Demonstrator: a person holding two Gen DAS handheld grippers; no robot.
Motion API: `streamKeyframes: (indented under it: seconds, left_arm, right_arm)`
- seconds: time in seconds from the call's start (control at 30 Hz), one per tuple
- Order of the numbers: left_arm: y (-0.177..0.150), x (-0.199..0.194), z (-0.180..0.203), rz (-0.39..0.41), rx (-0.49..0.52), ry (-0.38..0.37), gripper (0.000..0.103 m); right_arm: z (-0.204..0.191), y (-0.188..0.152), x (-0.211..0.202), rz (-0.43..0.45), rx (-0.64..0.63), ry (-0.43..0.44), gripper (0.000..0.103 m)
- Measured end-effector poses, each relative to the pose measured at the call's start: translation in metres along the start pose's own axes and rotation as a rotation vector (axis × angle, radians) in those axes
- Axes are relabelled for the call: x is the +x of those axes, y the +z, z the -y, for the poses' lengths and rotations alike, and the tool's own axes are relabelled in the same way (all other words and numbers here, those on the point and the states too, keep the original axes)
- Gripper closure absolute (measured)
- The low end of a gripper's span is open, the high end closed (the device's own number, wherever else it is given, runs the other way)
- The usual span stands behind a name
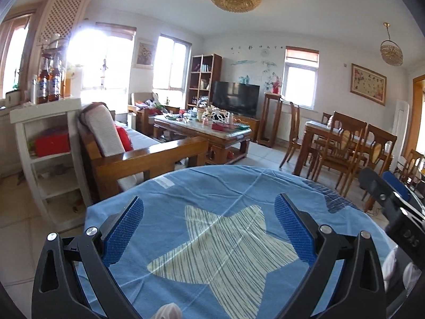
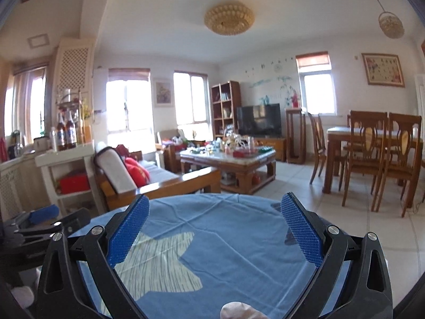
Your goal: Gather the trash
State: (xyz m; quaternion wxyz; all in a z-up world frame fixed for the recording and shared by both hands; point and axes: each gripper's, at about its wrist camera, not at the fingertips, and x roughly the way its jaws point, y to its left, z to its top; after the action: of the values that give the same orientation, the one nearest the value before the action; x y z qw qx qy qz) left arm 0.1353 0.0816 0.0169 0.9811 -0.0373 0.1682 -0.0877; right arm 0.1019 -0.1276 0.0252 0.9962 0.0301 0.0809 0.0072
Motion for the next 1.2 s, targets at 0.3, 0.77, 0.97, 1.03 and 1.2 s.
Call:
streamKeyframes:
  seconds: [0.3,0.77,0.97,1.03,1.2]
  left_arm:
    - [0.001,-0.007,0.009,0.061,0.035,0.049,0.005]
    - [0.001,-0.017,0.02,0.105,0.081,0.024,0.005]
    - [-0.001,-0.019,0.02,0.101,0.074,0.028,0.005]
    - [-0.001,-0.02,0.019,0.103,0.073,0.031,0.005]
    - [-0.002,-0.021,0.019,0.101,0.069,0.031,0.005]
  right_arm:
    - [0.008,-0.002,-0.016,0.029,0.007,0.006,0.005]
    - [0.008,0.0,-0.025,0.048,0.009,0.006,0.005]
    - [0.009,0.0,-0.026,0.048,0.01,0.005,0.005]
    - [0.009,0.001,-0.026,0.049,0.011,0.005,0.005]
    - [0.011,0.005,-0.027,0.05,0.012,0.002,0.005]
